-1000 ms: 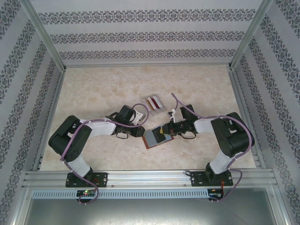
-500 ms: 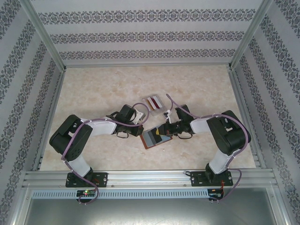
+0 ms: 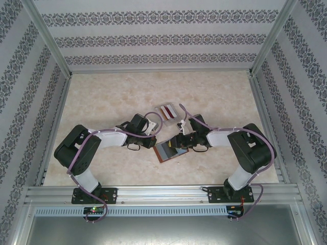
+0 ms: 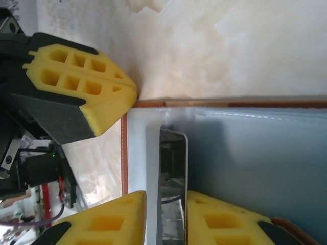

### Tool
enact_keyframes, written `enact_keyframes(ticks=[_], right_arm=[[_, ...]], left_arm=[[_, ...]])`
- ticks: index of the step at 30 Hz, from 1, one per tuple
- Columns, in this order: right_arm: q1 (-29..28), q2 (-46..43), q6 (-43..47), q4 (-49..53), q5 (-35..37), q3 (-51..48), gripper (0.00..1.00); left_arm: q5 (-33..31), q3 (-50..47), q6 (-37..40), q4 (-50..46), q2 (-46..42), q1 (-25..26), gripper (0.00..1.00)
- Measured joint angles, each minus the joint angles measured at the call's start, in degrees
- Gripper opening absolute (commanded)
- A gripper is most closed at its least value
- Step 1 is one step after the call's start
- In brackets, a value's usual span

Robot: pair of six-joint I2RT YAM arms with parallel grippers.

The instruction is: Put the credit cards into the card holder

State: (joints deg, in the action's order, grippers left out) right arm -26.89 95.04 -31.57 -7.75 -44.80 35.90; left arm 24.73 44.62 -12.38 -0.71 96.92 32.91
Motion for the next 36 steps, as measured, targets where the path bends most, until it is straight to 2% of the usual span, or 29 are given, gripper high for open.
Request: enact_keyframes(ticks=[6,11,17,21,25,28,32,36], right_arm=[[0.0,-0.7,1.7,3.2,2.2,0.4,0.24],[-0.8,-0.7,1.5,3.6,3.5,0.5,0.12],[-1.4,-1.3,-0.5,1.2,5.0,0.3,0.08],[-2.3,-1.4,-2.2,-1.7,6.6,-0.1,0.07],[-3.0,-0.5,-4.3,-5.2,7.1,-0.6,0.1],[-4.1,0.9,-4.8,-6.3,7.1,-0.4,0.15],[-4.9,1.5,-5.0,-7.2,7.0,-0.4,0.23],[-5.1,1.0,-3.6,-5.5,7.1,0.4,0.32]], left_arm=[[0.0,0.0,0.0,0.0,0.0,0.0,0.02],[0.0,0.0,0.0,0.0,0.0,0.0,0.06],[-2.1,-1.6,0.5,-1.1,-3.5,0.0,0.16],[-2.0,-3.0,0.4,-1.0,-6.3,0.0,0.14],[0.9,-2.8,0.4,-0.6,-3.2,0.0,0.12],[2.9,-1.5,0.4,-0.6,-1.7,-0.2,0.1],[2.6,-0.8,0.4,-1.0,-1.1,-0.2,0.02],[1.6,-0.1,0.4,-1.7,-0.8,-0.2,0.0]])
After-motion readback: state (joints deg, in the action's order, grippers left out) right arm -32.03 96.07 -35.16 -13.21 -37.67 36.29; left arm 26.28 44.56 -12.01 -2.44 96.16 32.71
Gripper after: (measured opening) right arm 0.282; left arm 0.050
